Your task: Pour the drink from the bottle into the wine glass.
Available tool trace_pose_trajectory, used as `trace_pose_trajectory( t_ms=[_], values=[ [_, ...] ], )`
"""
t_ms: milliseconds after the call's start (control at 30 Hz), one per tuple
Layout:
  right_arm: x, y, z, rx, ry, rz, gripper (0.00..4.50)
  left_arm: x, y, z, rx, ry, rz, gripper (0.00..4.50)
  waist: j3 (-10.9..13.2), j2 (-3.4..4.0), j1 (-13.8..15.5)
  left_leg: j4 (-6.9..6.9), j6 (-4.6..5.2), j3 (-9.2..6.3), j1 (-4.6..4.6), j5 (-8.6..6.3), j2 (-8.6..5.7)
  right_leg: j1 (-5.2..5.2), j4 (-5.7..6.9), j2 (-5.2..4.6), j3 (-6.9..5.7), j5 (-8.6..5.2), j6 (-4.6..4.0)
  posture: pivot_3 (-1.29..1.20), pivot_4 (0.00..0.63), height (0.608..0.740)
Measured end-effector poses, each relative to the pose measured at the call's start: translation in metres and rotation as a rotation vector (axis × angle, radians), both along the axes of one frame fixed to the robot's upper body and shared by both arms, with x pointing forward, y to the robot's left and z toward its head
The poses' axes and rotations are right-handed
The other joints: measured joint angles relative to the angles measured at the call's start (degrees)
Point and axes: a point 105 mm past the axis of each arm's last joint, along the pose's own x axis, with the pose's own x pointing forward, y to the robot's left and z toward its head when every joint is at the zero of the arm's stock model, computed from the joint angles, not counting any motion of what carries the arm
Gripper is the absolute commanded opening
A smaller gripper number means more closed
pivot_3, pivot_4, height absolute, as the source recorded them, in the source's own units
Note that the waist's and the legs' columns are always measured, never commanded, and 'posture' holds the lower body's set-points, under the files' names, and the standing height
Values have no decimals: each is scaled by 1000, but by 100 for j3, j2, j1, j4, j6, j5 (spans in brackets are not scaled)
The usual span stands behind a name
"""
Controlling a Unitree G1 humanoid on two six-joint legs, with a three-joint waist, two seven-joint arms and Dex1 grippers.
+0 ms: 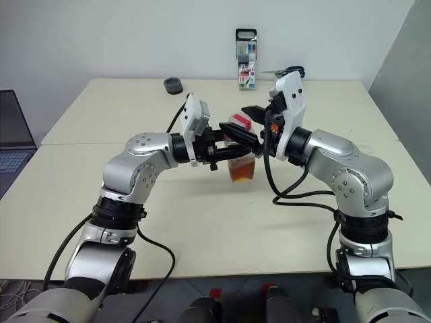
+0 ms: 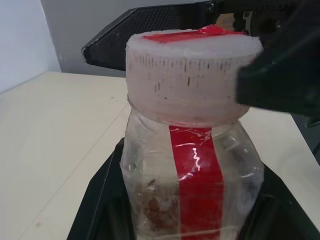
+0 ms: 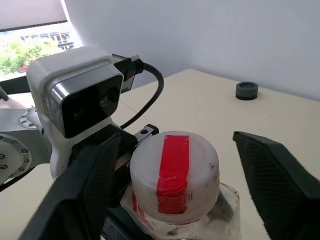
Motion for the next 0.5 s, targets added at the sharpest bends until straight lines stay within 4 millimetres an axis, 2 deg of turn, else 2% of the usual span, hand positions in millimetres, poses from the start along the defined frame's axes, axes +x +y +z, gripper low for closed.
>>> trace_pose_trajectory(
  t_ms=[100, 367, 500],
  values=[
    [0, 0, 1, 16, 2, 3, 1878, 0, 0, 0, 0, 0, 2, 1840, 0, 0, 1, 0, 0, 0, 0, 0, 0, 0, 0, 0, 1, 0, 0, 0, 150, 740],
    [-2, 3, 2, 22, 1, 20, 1881, -3, 4, 1, 8, 1, 11, 1840, 1, 1, -1, 0, 0, 0, -1, 0, 1, -1, 0, 0, 1, 0, 0, 0, 150, 740],
    [-9, 10, 11, 26, -23, 103, 1881, -13, 11, 11, 0, 18, -6, 1840, 3, 5, -9, 0, 1, 1, 0, 0, 1, -2, 2, 1, 1, 0, 0, 0, 150, 740]
  ],
)
